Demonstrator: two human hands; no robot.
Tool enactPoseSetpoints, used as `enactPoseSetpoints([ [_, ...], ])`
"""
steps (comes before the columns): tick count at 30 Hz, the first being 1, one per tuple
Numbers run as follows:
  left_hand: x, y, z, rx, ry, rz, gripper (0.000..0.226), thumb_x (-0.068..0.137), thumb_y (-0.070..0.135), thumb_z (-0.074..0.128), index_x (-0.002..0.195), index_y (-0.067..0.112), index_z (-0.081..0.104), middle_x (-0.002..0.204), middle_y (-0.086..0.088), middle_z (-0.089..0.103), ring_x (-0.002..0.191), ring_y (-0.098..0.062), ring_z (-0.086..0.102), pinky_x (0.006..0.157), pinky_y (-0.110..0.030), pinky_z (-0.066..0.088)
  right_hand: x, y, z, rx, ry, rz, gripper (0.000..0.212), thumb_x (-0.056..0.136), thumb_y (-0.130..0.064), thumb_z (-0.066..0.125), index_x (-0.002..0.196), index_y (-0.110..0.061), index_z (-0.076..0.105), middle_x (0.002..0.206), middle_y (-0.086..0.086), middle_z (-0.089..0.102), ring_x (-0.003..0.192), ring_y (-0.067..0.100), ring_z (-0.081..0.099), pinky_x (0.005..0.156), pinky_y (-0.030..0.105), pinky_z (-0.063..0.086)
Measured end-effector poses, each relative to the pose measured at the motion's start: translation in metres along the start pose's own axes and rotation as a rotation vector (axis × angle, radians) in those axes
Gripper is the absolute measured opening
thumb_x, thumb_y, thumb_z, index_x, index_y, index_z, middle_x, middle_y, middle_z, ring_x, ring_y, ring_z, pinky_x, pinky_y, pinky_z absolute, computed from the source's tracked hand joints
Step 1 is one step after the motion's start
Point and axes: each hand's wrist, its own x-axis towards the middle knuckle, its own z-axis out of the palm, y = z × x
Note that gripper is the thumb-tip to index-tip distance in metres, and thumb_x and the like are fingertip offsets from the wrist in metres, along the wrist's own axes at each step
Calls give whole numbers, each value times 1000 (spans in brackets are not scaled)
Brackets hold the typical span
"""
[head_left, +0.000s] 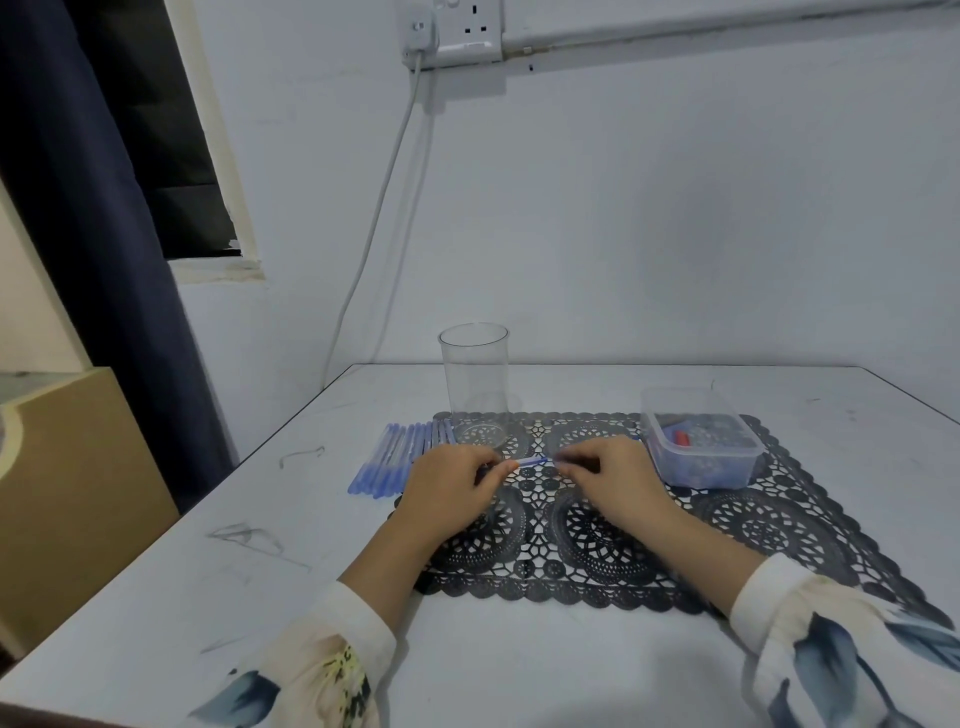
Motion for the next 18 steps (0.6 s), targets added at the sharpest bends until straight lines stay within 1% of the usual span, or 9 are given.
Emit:
enactPoseSetpoints([
  [2,0,0,0,-1,-3,0,33,93,48,45,91,26,69,61,13,54,57,0,46,53,-15,30,0,0,0,87,52,26,23,87,-17,64,109,-15,69,104,1,70,89,5,59,84,15,41],
  [5,0,1,0,-5,-9,-5,33,93,48,45,93,26,69,65,11,58,61,-3,50,55,-18,33,-1,-1,0,158,59,44,22,86,-16,65,108,-16,70,100,1,71,87,7,62,82,15,42],
  [8,0,1,0,-4,-7,-1,32,93,48,45,91,26,69,61,12,54,59,-3,49,52,-15,30,-2,-3,0,182,43,29,21,86,-14,65,106,-16,70,97,0,71,83,4,59,79,14,41],
  [12,-1,2,1,-30,-2,18,34,92,48,46,84,23,68,59,8,57,57,-6,51,51,-19,32,-5,-6,2,226,41,16,22,85,-12,65,106,-18,71,96,0,71,83,6,61,82,19,45],
  [18,-1,2,2,-63,9,51,35,93,47,46,82,22,69,58,6,58,56,-7,52,52,-21,35,-6,-7,2,199,52,-28,23,86,-12,64,107,-16,70,96,0,71,83,7,61,76,15,42],
])
